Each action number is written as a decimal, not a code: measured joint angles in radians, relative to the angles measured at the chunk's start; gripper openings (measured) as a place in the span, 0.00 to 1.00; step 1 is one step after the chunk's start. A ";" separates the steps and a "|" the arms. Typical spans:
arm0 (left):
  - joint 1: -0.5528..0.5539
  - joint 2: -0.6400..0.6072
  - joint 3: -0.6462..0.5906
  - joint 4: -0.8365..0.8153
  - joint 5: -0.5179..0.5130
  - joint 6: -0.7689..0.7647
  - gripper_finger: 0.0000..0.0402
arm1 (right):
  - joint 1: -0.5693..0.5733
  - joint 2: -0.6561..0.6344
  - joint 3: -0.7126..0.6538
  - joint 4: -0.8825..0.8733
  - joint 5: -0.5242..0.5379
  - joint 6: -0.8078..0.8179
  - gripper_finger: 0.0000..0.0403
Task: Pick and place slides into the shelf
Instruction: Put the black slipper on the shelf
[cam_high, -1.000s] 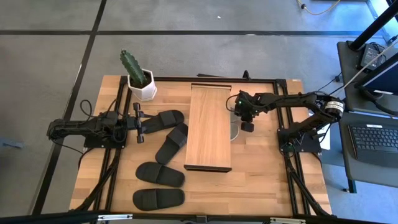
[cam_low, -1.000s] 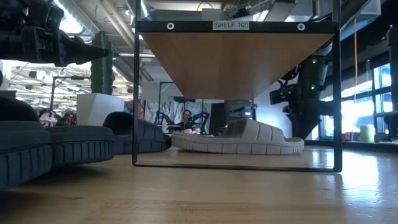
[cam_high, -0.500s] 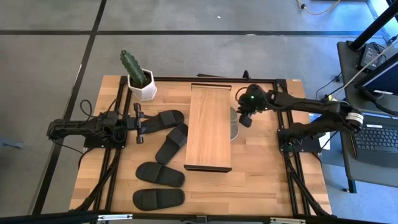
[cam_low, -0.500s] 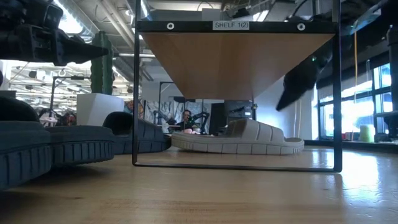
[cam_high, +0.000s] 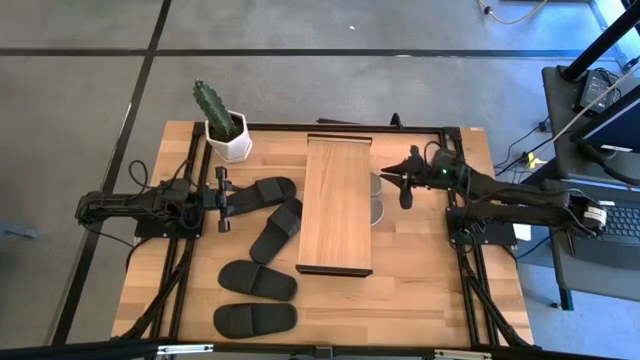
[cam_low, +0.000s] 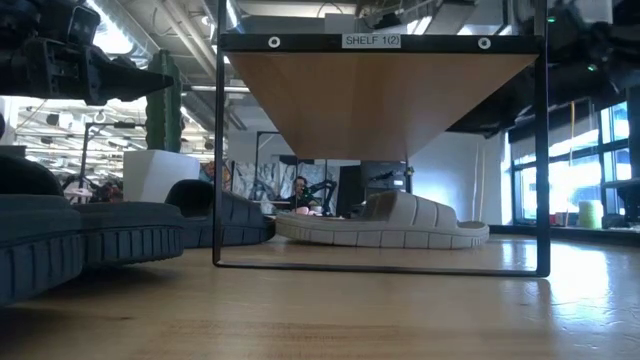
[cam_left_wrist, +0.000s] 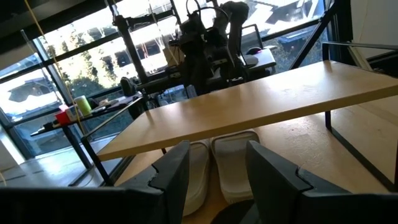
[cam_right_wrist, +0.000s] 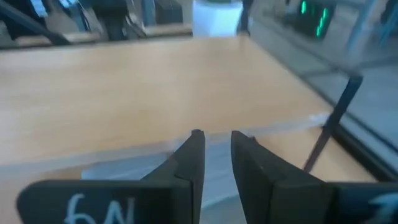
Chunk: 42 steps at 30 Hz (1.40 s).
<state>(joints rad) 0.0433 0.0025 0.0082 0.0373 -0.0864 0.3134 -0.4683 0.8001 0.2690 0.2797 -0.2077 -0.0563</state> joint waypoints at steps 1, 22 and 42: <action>0.000 0.000 0.000 0.000 0.000 0.000 0.37 | 0.000 -0.014 -0.023 0.041 -0.011 0.001 0.20; 0.000 0.000 0.009 0.018 0.009 -0.050 0.37 | 0.000 -0.099 -0.239 0.245 -0.050 -0.022 0.20; -0.117 0.274 0.212 -0.259 -0.421 -0.211 0.37 | 0.000 -0.098 -0.257 0.226 -0.048 0.075 0.20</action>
<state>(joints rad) -0.0741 0.2760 0.2203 -0.2222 -0.5076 0.1027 -0.4679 0.7017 0.0115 0.5053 -0.2562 0.0189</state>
